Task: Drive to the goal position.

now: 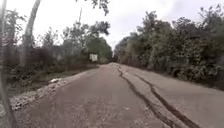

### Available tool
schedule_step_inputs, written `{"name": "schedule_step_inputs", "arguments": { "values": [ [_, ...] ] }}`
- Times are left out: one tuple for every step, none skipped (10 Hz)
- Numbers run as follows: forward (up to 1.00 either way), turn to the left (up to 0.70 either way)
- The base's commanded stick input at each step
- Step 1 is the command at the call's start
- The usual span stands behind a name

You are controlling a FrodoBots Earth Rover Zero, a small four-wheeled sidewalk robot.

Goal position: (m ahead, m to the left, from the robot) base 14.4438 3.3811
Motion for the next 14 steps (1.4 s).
{"name": "schedule_step_inputs", "arguments": {
  "values": [
    [0.7,0.03],
    [0.7,0.01],
    [0.7,0.0],
    [0.7,0.0],
    [0.7,0.0],
    [0.7,0.0],
    [0.7,0.0],
    [0.7,0.0],
    [0.7,0.0],
    [0.7,0.0],
    [0.7,0.0],
    [0.7,0.0],
    [0.7,0.0],
    [0.7,0.0]
  ]
}}
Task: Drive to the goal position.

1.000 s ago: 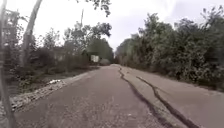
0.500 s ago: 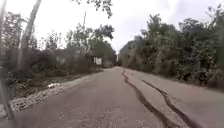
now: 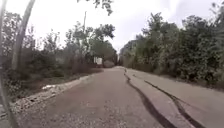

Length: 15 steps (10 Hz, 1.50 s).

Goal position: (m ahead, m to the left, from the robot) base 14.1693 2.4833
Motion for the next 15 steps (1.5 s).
{"name": "schedule_step_inputs", "arguments": {
  "values": [
    [0.7,0.0],
    [0.7,0.0],
    [0.7,0.0],
    [0.7,0.0],
    [0.7,0.0],
    [0.7,0.0],
    [0.7,0.0],
    [0.7,0.0],
    [0.7,0.0],
    [0.7,0.0],
    [0.7,0.0],
    [0.7,0.0],
    [0.7,0.0],
    [0.7,0.0],
    [0.7,0.0]
  ]
}}
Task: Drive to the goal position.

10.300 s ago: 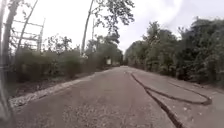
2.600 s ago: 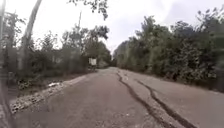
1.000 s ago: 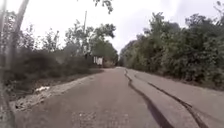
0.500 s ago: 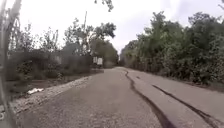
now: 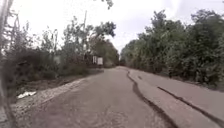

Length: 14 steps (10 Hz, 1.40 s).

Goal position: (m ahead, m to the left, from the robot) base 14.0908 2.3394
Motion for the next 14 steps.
{"name": "schedule_step_inputs", "arguments": {
  "values": [
    [0.7,-0.06],
    [0.7,-0.13],
    [0.7,-0.21],
    [0.7,-0.16],
    [0.7,0.0],
    [0.7,0.0],
    [0.7,0.0],
    [0.7,0.0],
    [0.7,0.0],
    [0.7,0.0],
    [0.7,0.0],
    [0.7,0.0],
    [0.7,0.0],
    [0.7,0.0]
  ]
}}
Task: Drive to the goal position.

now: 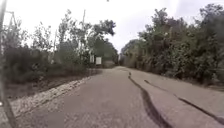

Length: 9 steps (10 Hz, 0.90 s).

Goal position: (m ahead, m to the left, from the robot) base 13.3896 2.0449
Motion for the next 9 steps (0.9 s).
{"name": "schedule_step_inputs", "arguments": {
  "values": [
    [0.7,0.0],
    [0.7,0.0],
    [0.7,0.0],
    [0.7,0.0],
    [0.7,0.0],
    [0.7,0.0],
    [0.7,0.0],
    [0.7,0.0],
    [0.7,0.0]
  ]
}}
